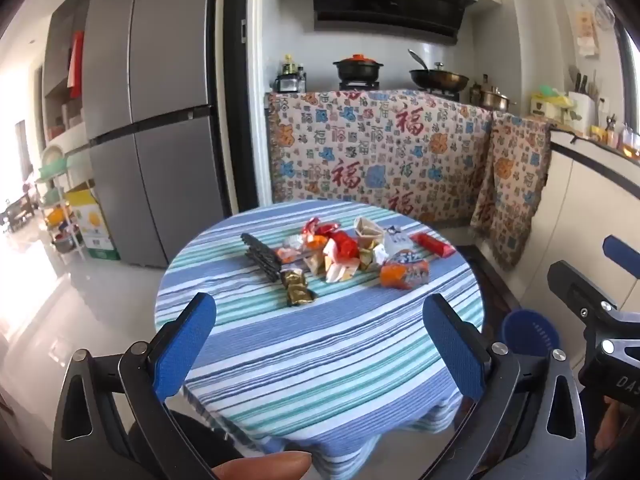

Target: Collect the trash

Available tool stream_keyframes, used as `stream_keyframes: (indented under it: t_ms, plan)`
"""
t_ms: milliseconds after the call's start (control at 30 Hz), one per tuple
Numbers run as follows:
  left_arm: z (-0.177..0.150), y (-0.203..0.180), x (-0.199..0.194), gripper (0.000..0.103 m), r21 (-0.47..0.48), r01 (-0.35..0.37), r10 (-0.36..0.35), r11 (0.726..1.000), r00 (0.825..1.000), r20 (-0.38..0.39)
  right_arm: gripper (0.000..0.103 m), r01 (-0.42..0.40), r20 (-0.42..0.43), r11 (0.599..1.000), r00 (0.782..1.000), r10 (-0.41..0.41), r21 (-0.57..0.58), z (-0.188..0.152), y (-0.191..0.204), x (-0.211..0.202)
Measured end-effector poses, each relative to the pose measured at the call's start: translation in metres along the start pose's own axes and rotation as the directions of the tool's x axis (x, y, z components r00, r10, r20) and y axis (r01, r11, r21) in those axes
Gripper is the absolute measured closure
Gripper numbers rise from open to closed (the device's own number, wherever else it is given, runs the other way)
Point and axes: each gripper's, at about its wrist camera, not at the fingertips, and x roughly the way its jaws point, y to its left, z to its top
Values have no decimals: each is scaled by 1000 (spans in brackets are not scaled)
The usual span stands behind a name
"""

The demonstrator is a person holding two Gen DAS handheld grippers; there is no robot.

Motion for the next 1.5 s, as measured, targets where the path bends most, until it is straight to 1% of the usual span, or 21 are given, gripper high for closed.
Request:
stream_keyframes:
  t_ms: [233,433,500,1500]
  plan:
    - [0,-2,2,0,8,5,-5,1000,1000,-3,0,2,-6,1000,1000,-2,0,0,-1,1]
    - [0,-1,2,0,-9,9,-9,1000,1000,-14,0,5,-9,1000,1000,-5,2,3,-1,1]
    - [-1,-2,2,0,-11,8,-8,1000,1000,-15,0,9,-7,1000,1000,-9,7,-1,-3,3]
    - [-2,2,5,0,-11,4,-5,1000,1000,-21,0,14,-18,1000,1000,-13,14,-3,-7,8]
